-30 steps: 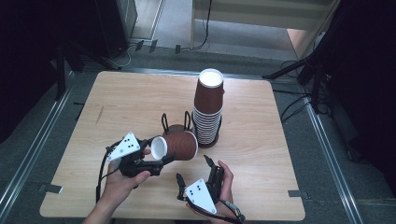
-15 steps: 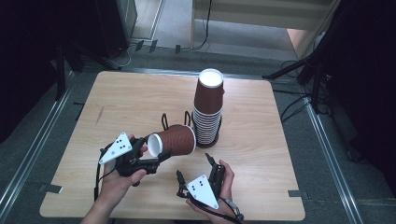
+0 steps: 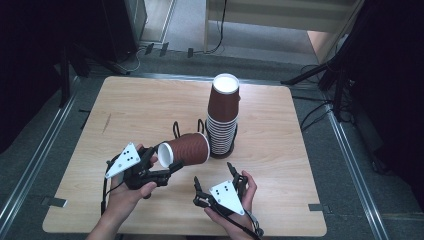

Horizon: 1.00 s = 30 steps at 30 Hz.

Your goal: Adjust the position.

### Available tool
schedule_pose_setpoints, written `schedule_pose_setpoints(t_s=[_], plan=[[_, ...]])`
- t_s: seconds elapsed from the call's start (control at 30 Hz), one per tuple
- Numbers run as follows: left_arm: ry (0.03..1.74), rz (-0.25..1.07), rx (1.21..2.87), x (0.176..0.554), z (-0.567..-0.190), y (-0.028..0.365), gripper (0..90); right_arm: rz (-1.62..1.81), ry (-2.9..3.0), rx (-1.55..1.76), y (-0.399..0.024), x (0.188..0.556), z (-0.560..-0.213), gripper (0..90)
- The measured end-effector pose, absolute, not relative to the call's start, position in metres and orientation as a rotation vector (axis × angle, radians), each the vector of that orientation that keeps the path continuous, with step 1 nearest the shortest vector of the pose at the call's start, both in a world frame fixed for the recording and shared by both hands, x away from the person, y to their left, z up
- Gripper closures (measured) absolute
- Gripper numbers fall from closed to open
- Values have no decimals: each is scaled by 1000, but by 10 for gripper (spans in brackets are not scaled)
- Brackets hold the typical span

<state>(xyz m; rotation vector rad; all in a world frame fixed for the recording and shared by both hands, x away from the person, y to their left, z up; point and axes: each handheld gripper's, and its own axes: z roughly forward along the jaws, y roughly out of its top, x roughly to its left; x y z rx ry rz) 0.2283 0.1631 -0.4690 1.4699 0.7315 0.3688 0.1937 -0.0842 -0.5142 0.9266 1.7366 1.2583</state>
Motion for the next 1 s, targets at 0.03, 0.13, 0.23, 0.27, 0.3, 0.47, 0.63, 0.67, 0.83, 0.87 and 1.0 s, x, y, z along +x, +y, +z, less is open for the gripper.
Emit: schedule_pose_setpoints(t_s=[0.03, 0.13, 0.23, 0.27, 0.3, 0.47, 0.63, 0.67, 0.83, 0.87, 1.0], plan=[[731, 369, 1469, 228, -469, 163, 234, 1255, 1740, 944, -85, 194, -513, 1], [731, 370, 1467, 228, -470, 161, 234, 1275, 1743, 1030, -88, 193, -508, 0], [731, 367, 1460, 228, -471, 161, 233, 1323, 1716, 1108, -91, 193, -504, 0], [731, 367, 1460, 228, -471, 161, 234, 1323, 1716, 1108, -91, 193, -504, 0], [731, 366, 1459, 228, -471, 161, 234, 1342, 1701, 1141, -93, 194, -502, 0], [725, 375, 1440, 227, -471, 158, 234, 1402, 1626, 1312, -101, 191, -494, 0], [722, 380, 1432, 227, -471, 158, 234, 1421, 1604, 1343, -99, 187, -486, 0], [721, 380, 1423, 227, -472, 158, 234, 1448, 1581, 1372, -99, 186, -481, 0], [715, 380, 1386, 228, -471, 157, 234, 1554, 1520, 1474, -96, 183, -471, 0], [711, 377, 1380, 228, -471, 156, 234, 1568, 1520, 1488, -95, 183, -470, 0], [707, 380, 1386, 228, -473, 154, 234, 1604, 1492, 1541, -93, 181, -470, 0]])
